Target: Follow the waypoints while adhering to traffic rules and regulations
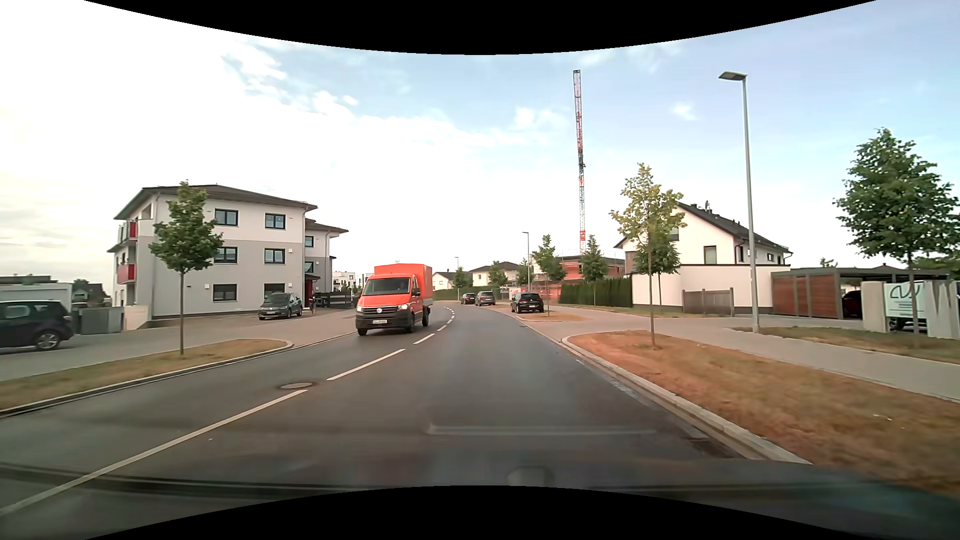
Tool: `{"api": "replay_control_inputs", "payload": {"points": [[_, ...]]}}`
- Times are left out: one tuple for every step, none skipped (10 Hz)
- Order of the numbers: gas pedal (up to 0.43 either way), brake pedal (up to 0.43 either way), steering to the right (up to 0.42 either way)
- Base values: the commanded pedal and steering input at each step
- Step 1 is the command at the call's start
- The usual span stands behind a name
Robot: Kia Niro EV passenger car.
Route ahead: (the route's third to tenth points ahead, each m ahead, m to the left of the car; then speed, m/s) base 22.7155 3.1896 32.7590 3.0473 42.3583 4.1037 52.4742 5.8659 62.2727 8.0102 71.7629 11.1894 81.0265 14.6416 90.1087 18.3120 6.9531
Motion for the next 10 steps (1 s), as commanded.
{"api": "replay_control_inputs", "payload": {"points": [[0.248, 0.000, 0.038], [0.220, 0.000, 0.034], [0.197, 0.000, 0.024], [0.197, 0.000, 0.014], [0.197, 0.000, 0.010], [0.197, 0.000, 0.010], [0.197, 0.000, 0.005], [0.197, 0.000, 0.000], [0.197, 0.000, -0.003], [0.177, 0.000, -0.005]]}}
